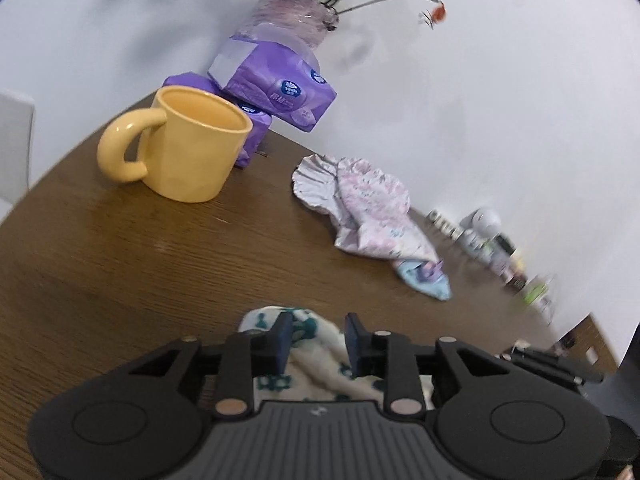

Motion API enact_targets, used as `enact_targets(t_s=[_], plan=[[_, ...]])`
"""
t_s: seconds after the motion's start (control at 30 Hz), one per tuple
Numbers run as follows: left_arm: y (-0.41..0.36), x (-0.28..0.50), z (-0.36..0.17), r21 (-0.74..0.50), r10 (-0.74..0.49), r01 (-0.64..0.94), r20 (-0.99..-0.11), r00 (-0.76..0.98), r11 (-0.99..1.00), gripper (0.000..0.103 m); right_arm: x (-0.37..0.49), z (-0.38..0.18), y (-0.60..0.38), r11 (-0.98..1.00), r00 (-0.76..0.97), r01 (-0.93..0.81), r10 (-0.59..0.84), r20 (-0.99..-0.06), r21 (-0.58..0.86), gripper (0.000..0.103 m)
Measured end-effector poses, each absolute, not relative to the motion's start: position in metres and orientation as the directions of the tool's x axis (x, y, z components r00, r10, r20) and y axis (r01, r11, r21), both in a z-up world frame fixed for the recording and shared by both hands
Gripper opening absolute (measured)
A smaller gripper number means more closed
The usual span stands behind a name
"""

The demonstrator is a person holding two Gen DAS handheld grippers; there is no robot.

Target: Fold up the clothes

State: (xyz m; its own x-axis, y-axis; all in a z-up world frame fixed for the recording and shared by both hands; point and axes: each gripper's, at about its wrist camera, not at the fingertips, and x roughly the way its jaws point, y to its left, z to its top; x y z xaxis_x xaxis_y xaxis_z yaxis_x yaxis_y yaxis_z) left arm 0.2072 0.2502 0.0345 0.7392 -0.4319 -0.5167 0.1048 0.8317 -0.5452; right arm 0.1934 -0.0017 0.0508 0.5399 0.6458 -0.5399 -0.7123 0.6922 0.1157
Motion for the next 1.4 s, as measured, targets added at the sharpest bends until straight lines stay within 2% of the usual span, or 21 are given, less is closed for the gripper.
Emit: enact_targets(t_s=[0.07,0.17,0.27,0.3,0.37,0.47,0.63,0.8,1.0,1.1,1.13,1.17,1.33,1.4], plan=[[0.25,0.21,0.033,-0.571,-0.435,0.081,-0.518,0.737,0.817,0.031,0.198,0.054,-0.022,0.725,0.563,-0.672,0.632,-0.533,0.149,0.036],[0.246,0.217,0.028,-0.592,-0.421,0.022,-0.546,0.725,0.806,0.031,0.214,0.049,-0.044,0.784,0.601,-0.587,0.59,-0.539,0.203,0.036],[0.242,0.222,0.021,-0.609,-0.411,-0.027,-0.566,0.715,0.793,0.029,0.225,0.038,-0.053,0.83,0.63,-0.528,0.524,-0.573,0.179,0.036],[0.241,0.224,0.019,-0.614,-0.406,-0.043,-0.571,0.713,0.788,0.026,0.227,0.034,-0.054,0.839,0.633,-0.519,0.507,-0.584,0.165,0.036],[0.239,0.225,0.016,-0.607,-0.386,-0.067,-0.582,0.716,0.792,0.008,0.229,0.027,-0.055,0.844,0.628,-0.515,0.489,-0.605,0.147,0.036],[0.233,0.223,0.013,-0.578,-0.362,-0.068,-0.594,0.718,0.813,0.004,0.229,0.02,-0.054,0.842,0.615,-0.523,0.481,-0.625,0.133,0.036],[0.229,0.205,0.015,-0.547,-0.314,-0.071,-0.576,0.755,0.834,0.004,0.226,0.011,-0.053,0.843,0.616,-0.528,0.465,-0.636,0.105,0.036],[0.23,0.187,0.02,-0.561,-0.296,-0.07,-0.534,0.792,0.825,0.004,0.222,0.01,-0.054,0.839,0.627,-0.537,0.464,-0.626,0.084,0.038],[0.234,0.183,0.015,-0.593,-0.293,-0.105,-0.535,0.792,0.799,0.005,0.218,0.009,-0.054,0.837,0.638,-0.543,0.462,-0.616,0.066,0.039],[0.242,0.181,0.018,-0.645,-0.306,-0.111,-0.497,0.812,0.756,0.017,0.217,0.009,-0.054,0.836,0.642,-0.546,0.461,-0.612,0.056,0.04],[0.244,0.181,0.022,-0.646,-0.291,-0.122,-0.493,0.82,0.753,0.028,0.217,0.009,-0.055,0.835,0.642,-0.548,0.463,-0.611,0.056,0.04],[0.246,0.182,0.025,-0.647,-0.275,-0.133,-0.489,0.828,0.751,0.033,0.216,0.009,-0.055,0.834,0.643,-0.549,0.464,-0.61,0.055,0.04],[0.246,0.202,0.022,-0.637,-0.277,-0.181,-0.549,0.788,0.75,0.032,0.214,0.007,-0.056,0.83,0.65,-0.556,0.464,-0.602,0.04,0.041],[0.242,0.209,0.016,-0.62,-0.276,-0.202,-0.586,0.762,0.758,0.017,0.213,0.007,-0.056,0.83,0.652,-0.557,0.464,-0.6,0.036,0.041]])
